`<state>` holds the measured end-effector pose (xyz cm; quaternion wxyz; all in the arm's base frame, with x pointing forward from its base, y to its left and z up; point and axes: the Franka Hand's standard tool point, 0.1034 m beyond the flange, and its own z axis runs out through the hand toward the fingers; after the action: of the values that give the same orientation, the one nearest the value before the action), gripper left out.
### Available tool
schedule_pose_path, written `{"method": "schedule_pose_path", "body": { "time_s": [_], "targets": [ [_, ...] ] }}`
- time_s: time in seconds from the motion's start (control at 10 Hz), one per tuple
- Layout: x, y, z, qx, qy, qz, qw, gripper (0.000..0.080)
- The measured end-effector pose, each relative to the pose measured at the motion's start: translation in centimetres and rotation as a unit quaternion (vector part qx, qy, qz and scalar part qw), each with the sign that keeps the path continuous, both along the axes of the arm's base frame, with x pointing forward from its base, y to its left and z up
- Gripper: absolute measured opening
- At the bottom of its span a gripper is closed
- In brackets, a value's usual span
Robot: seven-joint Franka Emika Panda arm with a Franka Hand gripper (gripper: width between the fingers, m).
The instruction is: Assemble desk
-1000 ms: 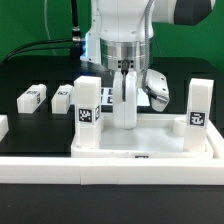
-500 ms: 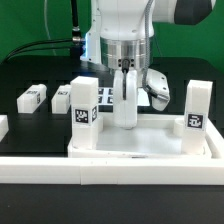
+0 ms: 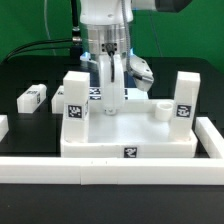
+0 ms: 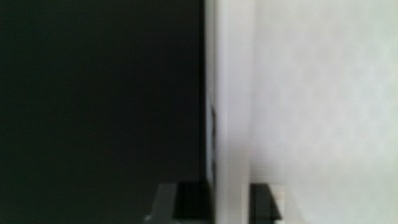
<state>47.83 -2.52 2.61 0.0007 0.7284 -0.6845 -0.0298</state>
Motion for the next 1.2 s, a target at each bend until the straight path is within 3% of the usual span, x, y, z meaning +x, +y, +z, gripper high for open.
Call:
{"method": "schedule_pose_path", "body": {
  "time_s": [0.3,0.7,1.2],
  "targets": [
    [-0.1,0.1,-0.3,0.0,0.001,0.033,0.999,0.0059],
    [-0.2,-0.1,-0.5,0.006,-0.002,0.163,0.987,0.0059],
    [-0.3,-1.7,-0.6,0.005,-0.002,0.318,0.948,0.006]
  ]
}}
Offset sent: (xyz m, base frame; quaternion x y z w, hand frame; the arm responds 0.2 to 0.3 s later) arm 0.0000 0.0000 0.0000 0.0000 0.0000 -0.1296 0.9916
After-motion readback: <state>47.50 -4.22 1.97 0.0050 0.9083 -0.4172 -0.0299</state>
